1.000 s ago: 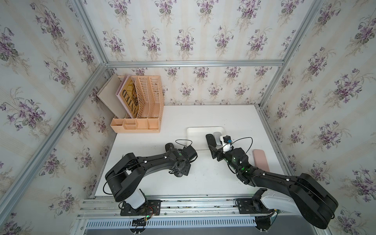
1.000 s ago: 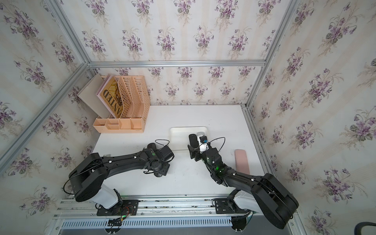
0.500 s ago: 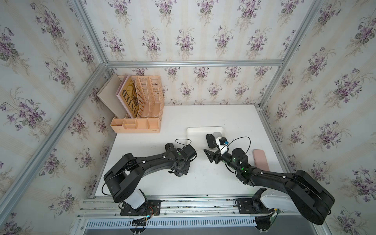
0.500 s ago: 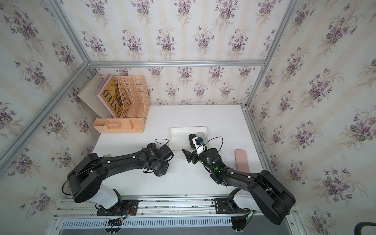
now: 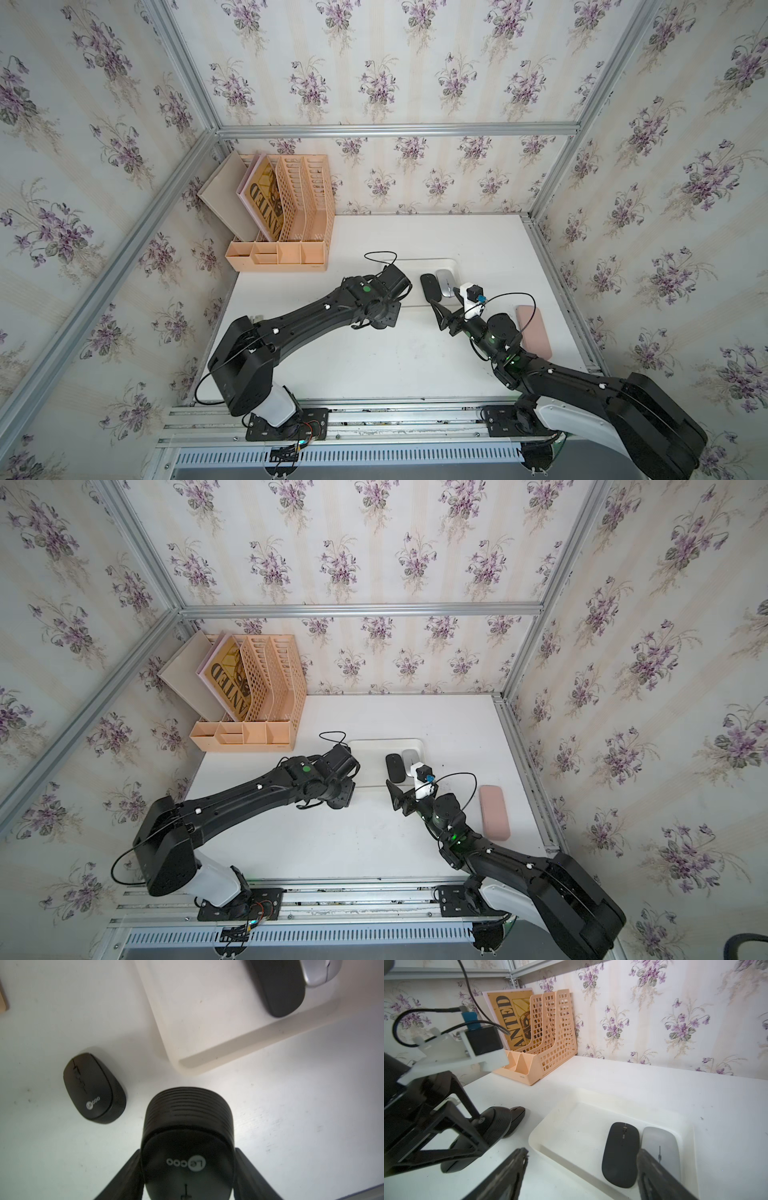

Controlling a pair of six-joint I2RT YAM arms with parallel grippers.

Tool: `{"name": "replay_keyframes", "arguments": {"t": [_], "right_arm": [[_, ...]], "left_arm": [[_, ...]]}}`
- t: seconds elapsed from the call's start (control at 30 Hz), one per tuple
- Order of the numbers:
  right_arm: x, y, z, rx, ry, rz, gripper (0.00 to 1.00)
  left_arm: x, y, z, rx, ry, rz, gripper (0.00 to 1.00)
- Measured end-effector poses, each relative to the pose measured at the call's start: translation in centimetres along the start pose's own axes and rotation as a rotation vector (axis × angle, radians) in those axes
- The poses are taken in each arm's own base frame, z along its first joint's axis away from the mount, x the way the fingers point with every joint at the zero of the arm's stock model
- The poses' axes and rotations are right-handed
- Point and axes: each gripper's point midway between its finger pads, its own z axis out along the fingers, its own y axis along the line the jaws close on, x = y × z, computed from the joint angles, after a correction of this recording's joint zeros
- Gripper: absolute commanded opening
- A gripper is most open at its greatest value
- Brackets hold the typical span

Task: Put the mouse in the storage box
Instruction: Place the mouse in the storage box.

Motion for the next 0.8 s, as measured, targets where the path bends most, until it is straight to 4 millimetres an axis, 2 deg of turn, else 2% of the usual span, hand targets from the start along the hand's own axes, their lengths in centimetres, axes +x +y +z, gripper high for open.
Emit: {"name": "replay_keyframes", "arguments": {"t": [0.27,0.37,0.5,0.67,0.8], "right_arm": [[-1.4,-2.6,-1.5,0.146,-0.075,0.009,0.86],[-1.8,-3.5,-2.2,0.196,-0.099,0.014,0.86],[-1.9,-4.1,-2.7,0.231,-0.114,0.017,0.86],[-1.8,-4.3,-2.7,0.241,-0.111,0.017,0.86],[-1.7,-4.2,-2.6,0.237,-0.105,0.016,0.86]], "left_arm": [[-9.4,-3.4,5.1,0.079,-0.061,0.003,0.59],[-11.5,-3.8,7.4,0.094,-0.06,-0.008,0.59],[-11.4,-3.5,9.6,0.081,-0.031,-0.024,0.59],[-10.0,-3.7,11.0,0.088,0.014,-0.06,0.62],[-9.8,-3.8,12.0,0.086,0.019,-0.092,0.62]]}}
